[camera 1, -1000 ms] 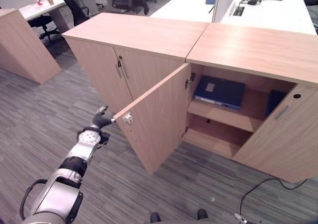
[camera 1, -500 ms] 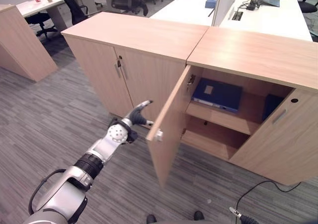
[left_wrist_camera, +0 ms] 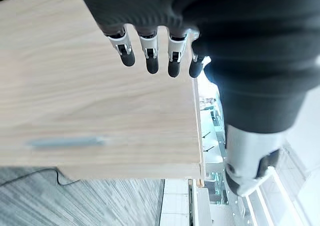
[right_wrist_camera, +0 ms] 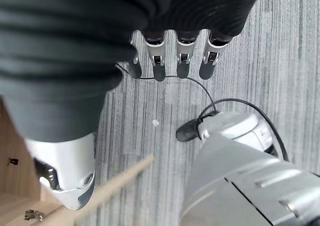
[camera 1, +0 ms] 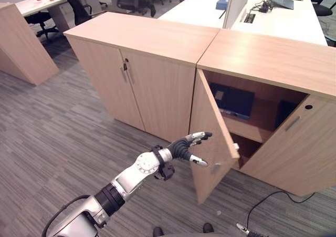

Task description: Put the empty folder in the office cabinet

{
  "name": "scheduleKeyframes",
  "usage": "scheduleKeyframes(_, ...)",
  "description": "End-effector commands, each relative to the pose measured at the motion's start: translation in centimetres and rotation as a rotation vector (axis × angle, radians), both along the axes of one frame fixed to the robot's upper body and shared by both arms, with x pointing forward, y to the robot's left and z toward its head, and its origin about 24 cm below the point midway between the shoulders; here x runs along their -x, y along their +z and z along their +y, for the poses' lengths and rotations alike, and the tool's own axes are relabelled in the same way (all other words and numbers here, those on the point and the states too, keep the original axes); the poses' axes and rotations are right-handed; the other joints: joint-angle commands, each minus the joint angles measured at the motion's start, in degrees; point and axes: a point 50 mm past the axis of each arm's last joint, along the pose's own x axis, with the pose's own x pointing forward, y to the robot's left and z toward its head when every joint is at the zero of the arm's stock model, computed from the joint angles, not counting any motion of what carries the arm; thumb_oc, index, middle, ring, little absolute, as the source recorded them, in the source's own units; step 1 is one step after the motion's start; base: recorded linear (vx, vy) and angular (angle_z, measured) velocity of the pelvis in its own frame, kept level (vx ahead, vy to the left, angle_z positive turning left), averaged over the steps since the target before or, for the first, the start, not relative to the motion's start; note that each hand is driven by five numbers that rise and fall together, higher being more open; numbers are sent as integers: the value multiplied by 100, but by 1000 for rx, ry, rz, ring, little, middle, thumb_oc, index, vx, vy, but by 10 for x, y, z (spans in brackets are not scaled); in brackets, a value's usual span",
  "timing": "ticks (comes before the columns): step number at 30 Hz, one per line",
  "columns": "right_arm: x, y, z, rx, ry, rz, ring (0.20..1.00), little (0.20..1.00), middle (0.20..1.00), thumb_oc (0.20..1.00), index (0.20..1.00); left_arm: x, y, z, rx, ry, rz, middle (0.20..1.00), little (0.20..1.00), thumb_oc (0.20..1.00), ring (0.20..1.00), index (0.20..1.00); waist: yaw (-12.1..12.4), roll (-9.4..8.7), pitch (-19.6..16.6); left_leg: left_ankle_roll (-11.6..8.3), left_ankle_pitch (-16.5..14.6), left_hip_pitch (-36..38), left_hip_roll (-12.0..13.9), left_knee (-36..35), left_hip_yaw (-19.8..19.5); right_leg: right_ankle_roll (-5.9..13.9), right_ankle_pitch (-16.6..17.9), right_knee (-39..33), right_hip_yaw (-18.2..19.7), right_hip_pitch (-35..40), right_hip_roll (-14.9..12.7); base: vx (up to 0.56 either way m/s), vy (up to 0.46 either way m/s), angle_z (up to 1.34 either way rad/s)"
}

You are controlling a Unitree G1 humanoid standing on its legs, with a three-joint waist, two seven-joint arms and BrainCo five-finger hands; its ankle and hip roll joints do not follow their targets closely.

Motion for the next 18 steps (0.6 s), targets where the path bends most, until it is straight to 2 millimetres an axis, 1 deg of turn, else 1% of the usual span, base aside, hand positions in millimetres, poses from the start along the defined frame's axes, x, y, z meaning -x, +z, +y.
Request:
scheduleKeyframes(1, -3, -3, 8, -24, 20, 30, 1000, 1000, 1000, 1000, 1000, -15, 1, 22, 52, 135, 15, 1000, 1000, 1000, 1000, 1000, 93, -72, 72, 140, -775, 27, -109, 76, -410, 619, -14, 101, -335, -140, -473, 0, 0, 0)
scheduleKeyframes(4, -1, -4, 12, -40, 15, 41, 1000, 1000, 1000, 1000, 1000, -7, -36, 64, -24, 335, 131, 1000, 1000, 1000, 1000, 1000, 156, -58, 69, 141, -787, 68, -121, 76, -416, 619, -23, 85, -366, -88, -484, 2, 0, 1)
scheduleKeyframes(5, 0, -4, 13, -47, 9, 42, 1000, 1000, 1000, 1000, 1000, 7, -63, 96, -93, 479, 222, 1000, 1000, 1000, 1000, 1000, 206, -56, 79, 140, -779, 78, -129, 76, -425, 612, -20, 85, -392, -66, -493, 0, 0, 0)
scheduleKeyframes(6, 2, -5, 13, -46, 0, 44, 1000, 1000, 1000, 1000, 1000, 23, -85, 123, -164, 605, 299, 1000, 1000, 1000, 1000, 1000, 259, -53, 85, 144, -770, 78, -138, 76, -442, 599, -17, 95, -405, -61, -502, -2, 12, 5)
scheduleKeyframes(8, 7, -5, 11, -45, -18, 53, 1000, 1000, 1000, 1000, 1000, 48, -112, 147, -222, 735, 421, 1000, 1000, 1000, 1000, 1000, 295, -35, 95, 158, -752, 75, -152, 76, -466, 586, -4, 111, -428, -55, -514, -6, 19, 3)
scheduleKeyframes(9, 11, -5, 10, -44, -35, 63, 1000, 1000, 1000, 1000, 1000, 72, -134, 166, -301, 825, 526, 1000, 1000, 1000, 1000, 1000, 324, -19, 100, 170, -731, 62, -174, 76, -492, 578, 12, 127, -443, -62, -527, -11, 49, 13)
scheduleKeyframes(10, 14, -5, 10, -43, -42, 72, 1000, 1000, 1000, 1000, 1000, 88, -147, 173, -343, 863, 595, 1000, 1000, 1000, 1000, 1000, 341, -13, 97, 180, -723, 58, -191, 76, -506, 575, 19, 139, -447, -58, -535, -8, 71, 22)
scheduleKeyframes(11, 17, -5, 9, -42, -52, 80, 1000, 1000, 1000, 1000, 1000, 117, -171, 181, -393, 943, 751, 1000, 1000, 1000, 1000, 1000, 352, -10, 78, 189, -708, 40, -213, 76, -526, 570, 34, 150, -465, -60, -558, -4, 71, 24)
scheduleKeyframes(12, 17, -5, 8, -43, -60, 79, 1000, 1000, 1000, 1000, 1000, 135, -184, 184, -442, 977, 845, 1000, 1000, 1000, 1000, 1000, 343, 0, 89, 195, -703, 42, -232, 76, -555, 563, 31, 167, -488, -39, -572, -23, 101, 16)
scheduleKeyframes(13, 16, -5, 7, -39, -66, 79, 1000, 1000, 1000, 1000, 1000, 173, -203, 187, -562, 1018, 1011, 1000, 1000, 1000, 1000, 1000, 336, 2, 53, 205, -676, -22, -266, 76, -574, 550, 66, 205, -468, -108, -602, -35, 117, 10)
scheduleKeyframes(14, 14, -5, 7, -38, -63, 82, 1000, 1000, 1000, 1000, 1000, 204, -209, 191, -690, 1027, 1122, 1000, 1000, 1000, 1000, 1000, 314, 5, 45, 212, -674, -52, -298, 76, -584, 537, 88, 252, -463, -173, -628, -35, 119, 8)
scheduleKeyframes(15, 13, -5, 8, -40, -63, 84, 1000, 1000, 1000, 1000, 1000, 217, -211, 192, -750, 1013, 1168, 1000, 1000, 1000, 1000, 1000, 299, 4, 39, 217, -677, -64, -304, 76, -577, 530, 93, 275, -447, -209, -643, -24, 126, 5)
scheduleKeyframes(16, 9, -5, 9, -39, -61, 74, 1000, 1000, 1000, 1000, 1000, 236, -213, 188, -772, 992, 1242, 1000, 1000, 1000, 1000, 1000, 271, 12, 41, 224, -682, -94, -319, 76, -536, 504, 133, 304, -408, -290, -648, -51, 119, 4)
scheduleKeyframes(18, 4, -3, 7, -34, -69, 57, 1000, 1000, 1000, 1000, 1000, 240, -215, 182, -711, 1019, 1295, 1000, 1000, 1000, 1000, 1000, 255, 33, 97, 233, -642, -195, -308, 76, -487, 471, 228, 346, -422, -473, -617, -77, 89, -5)
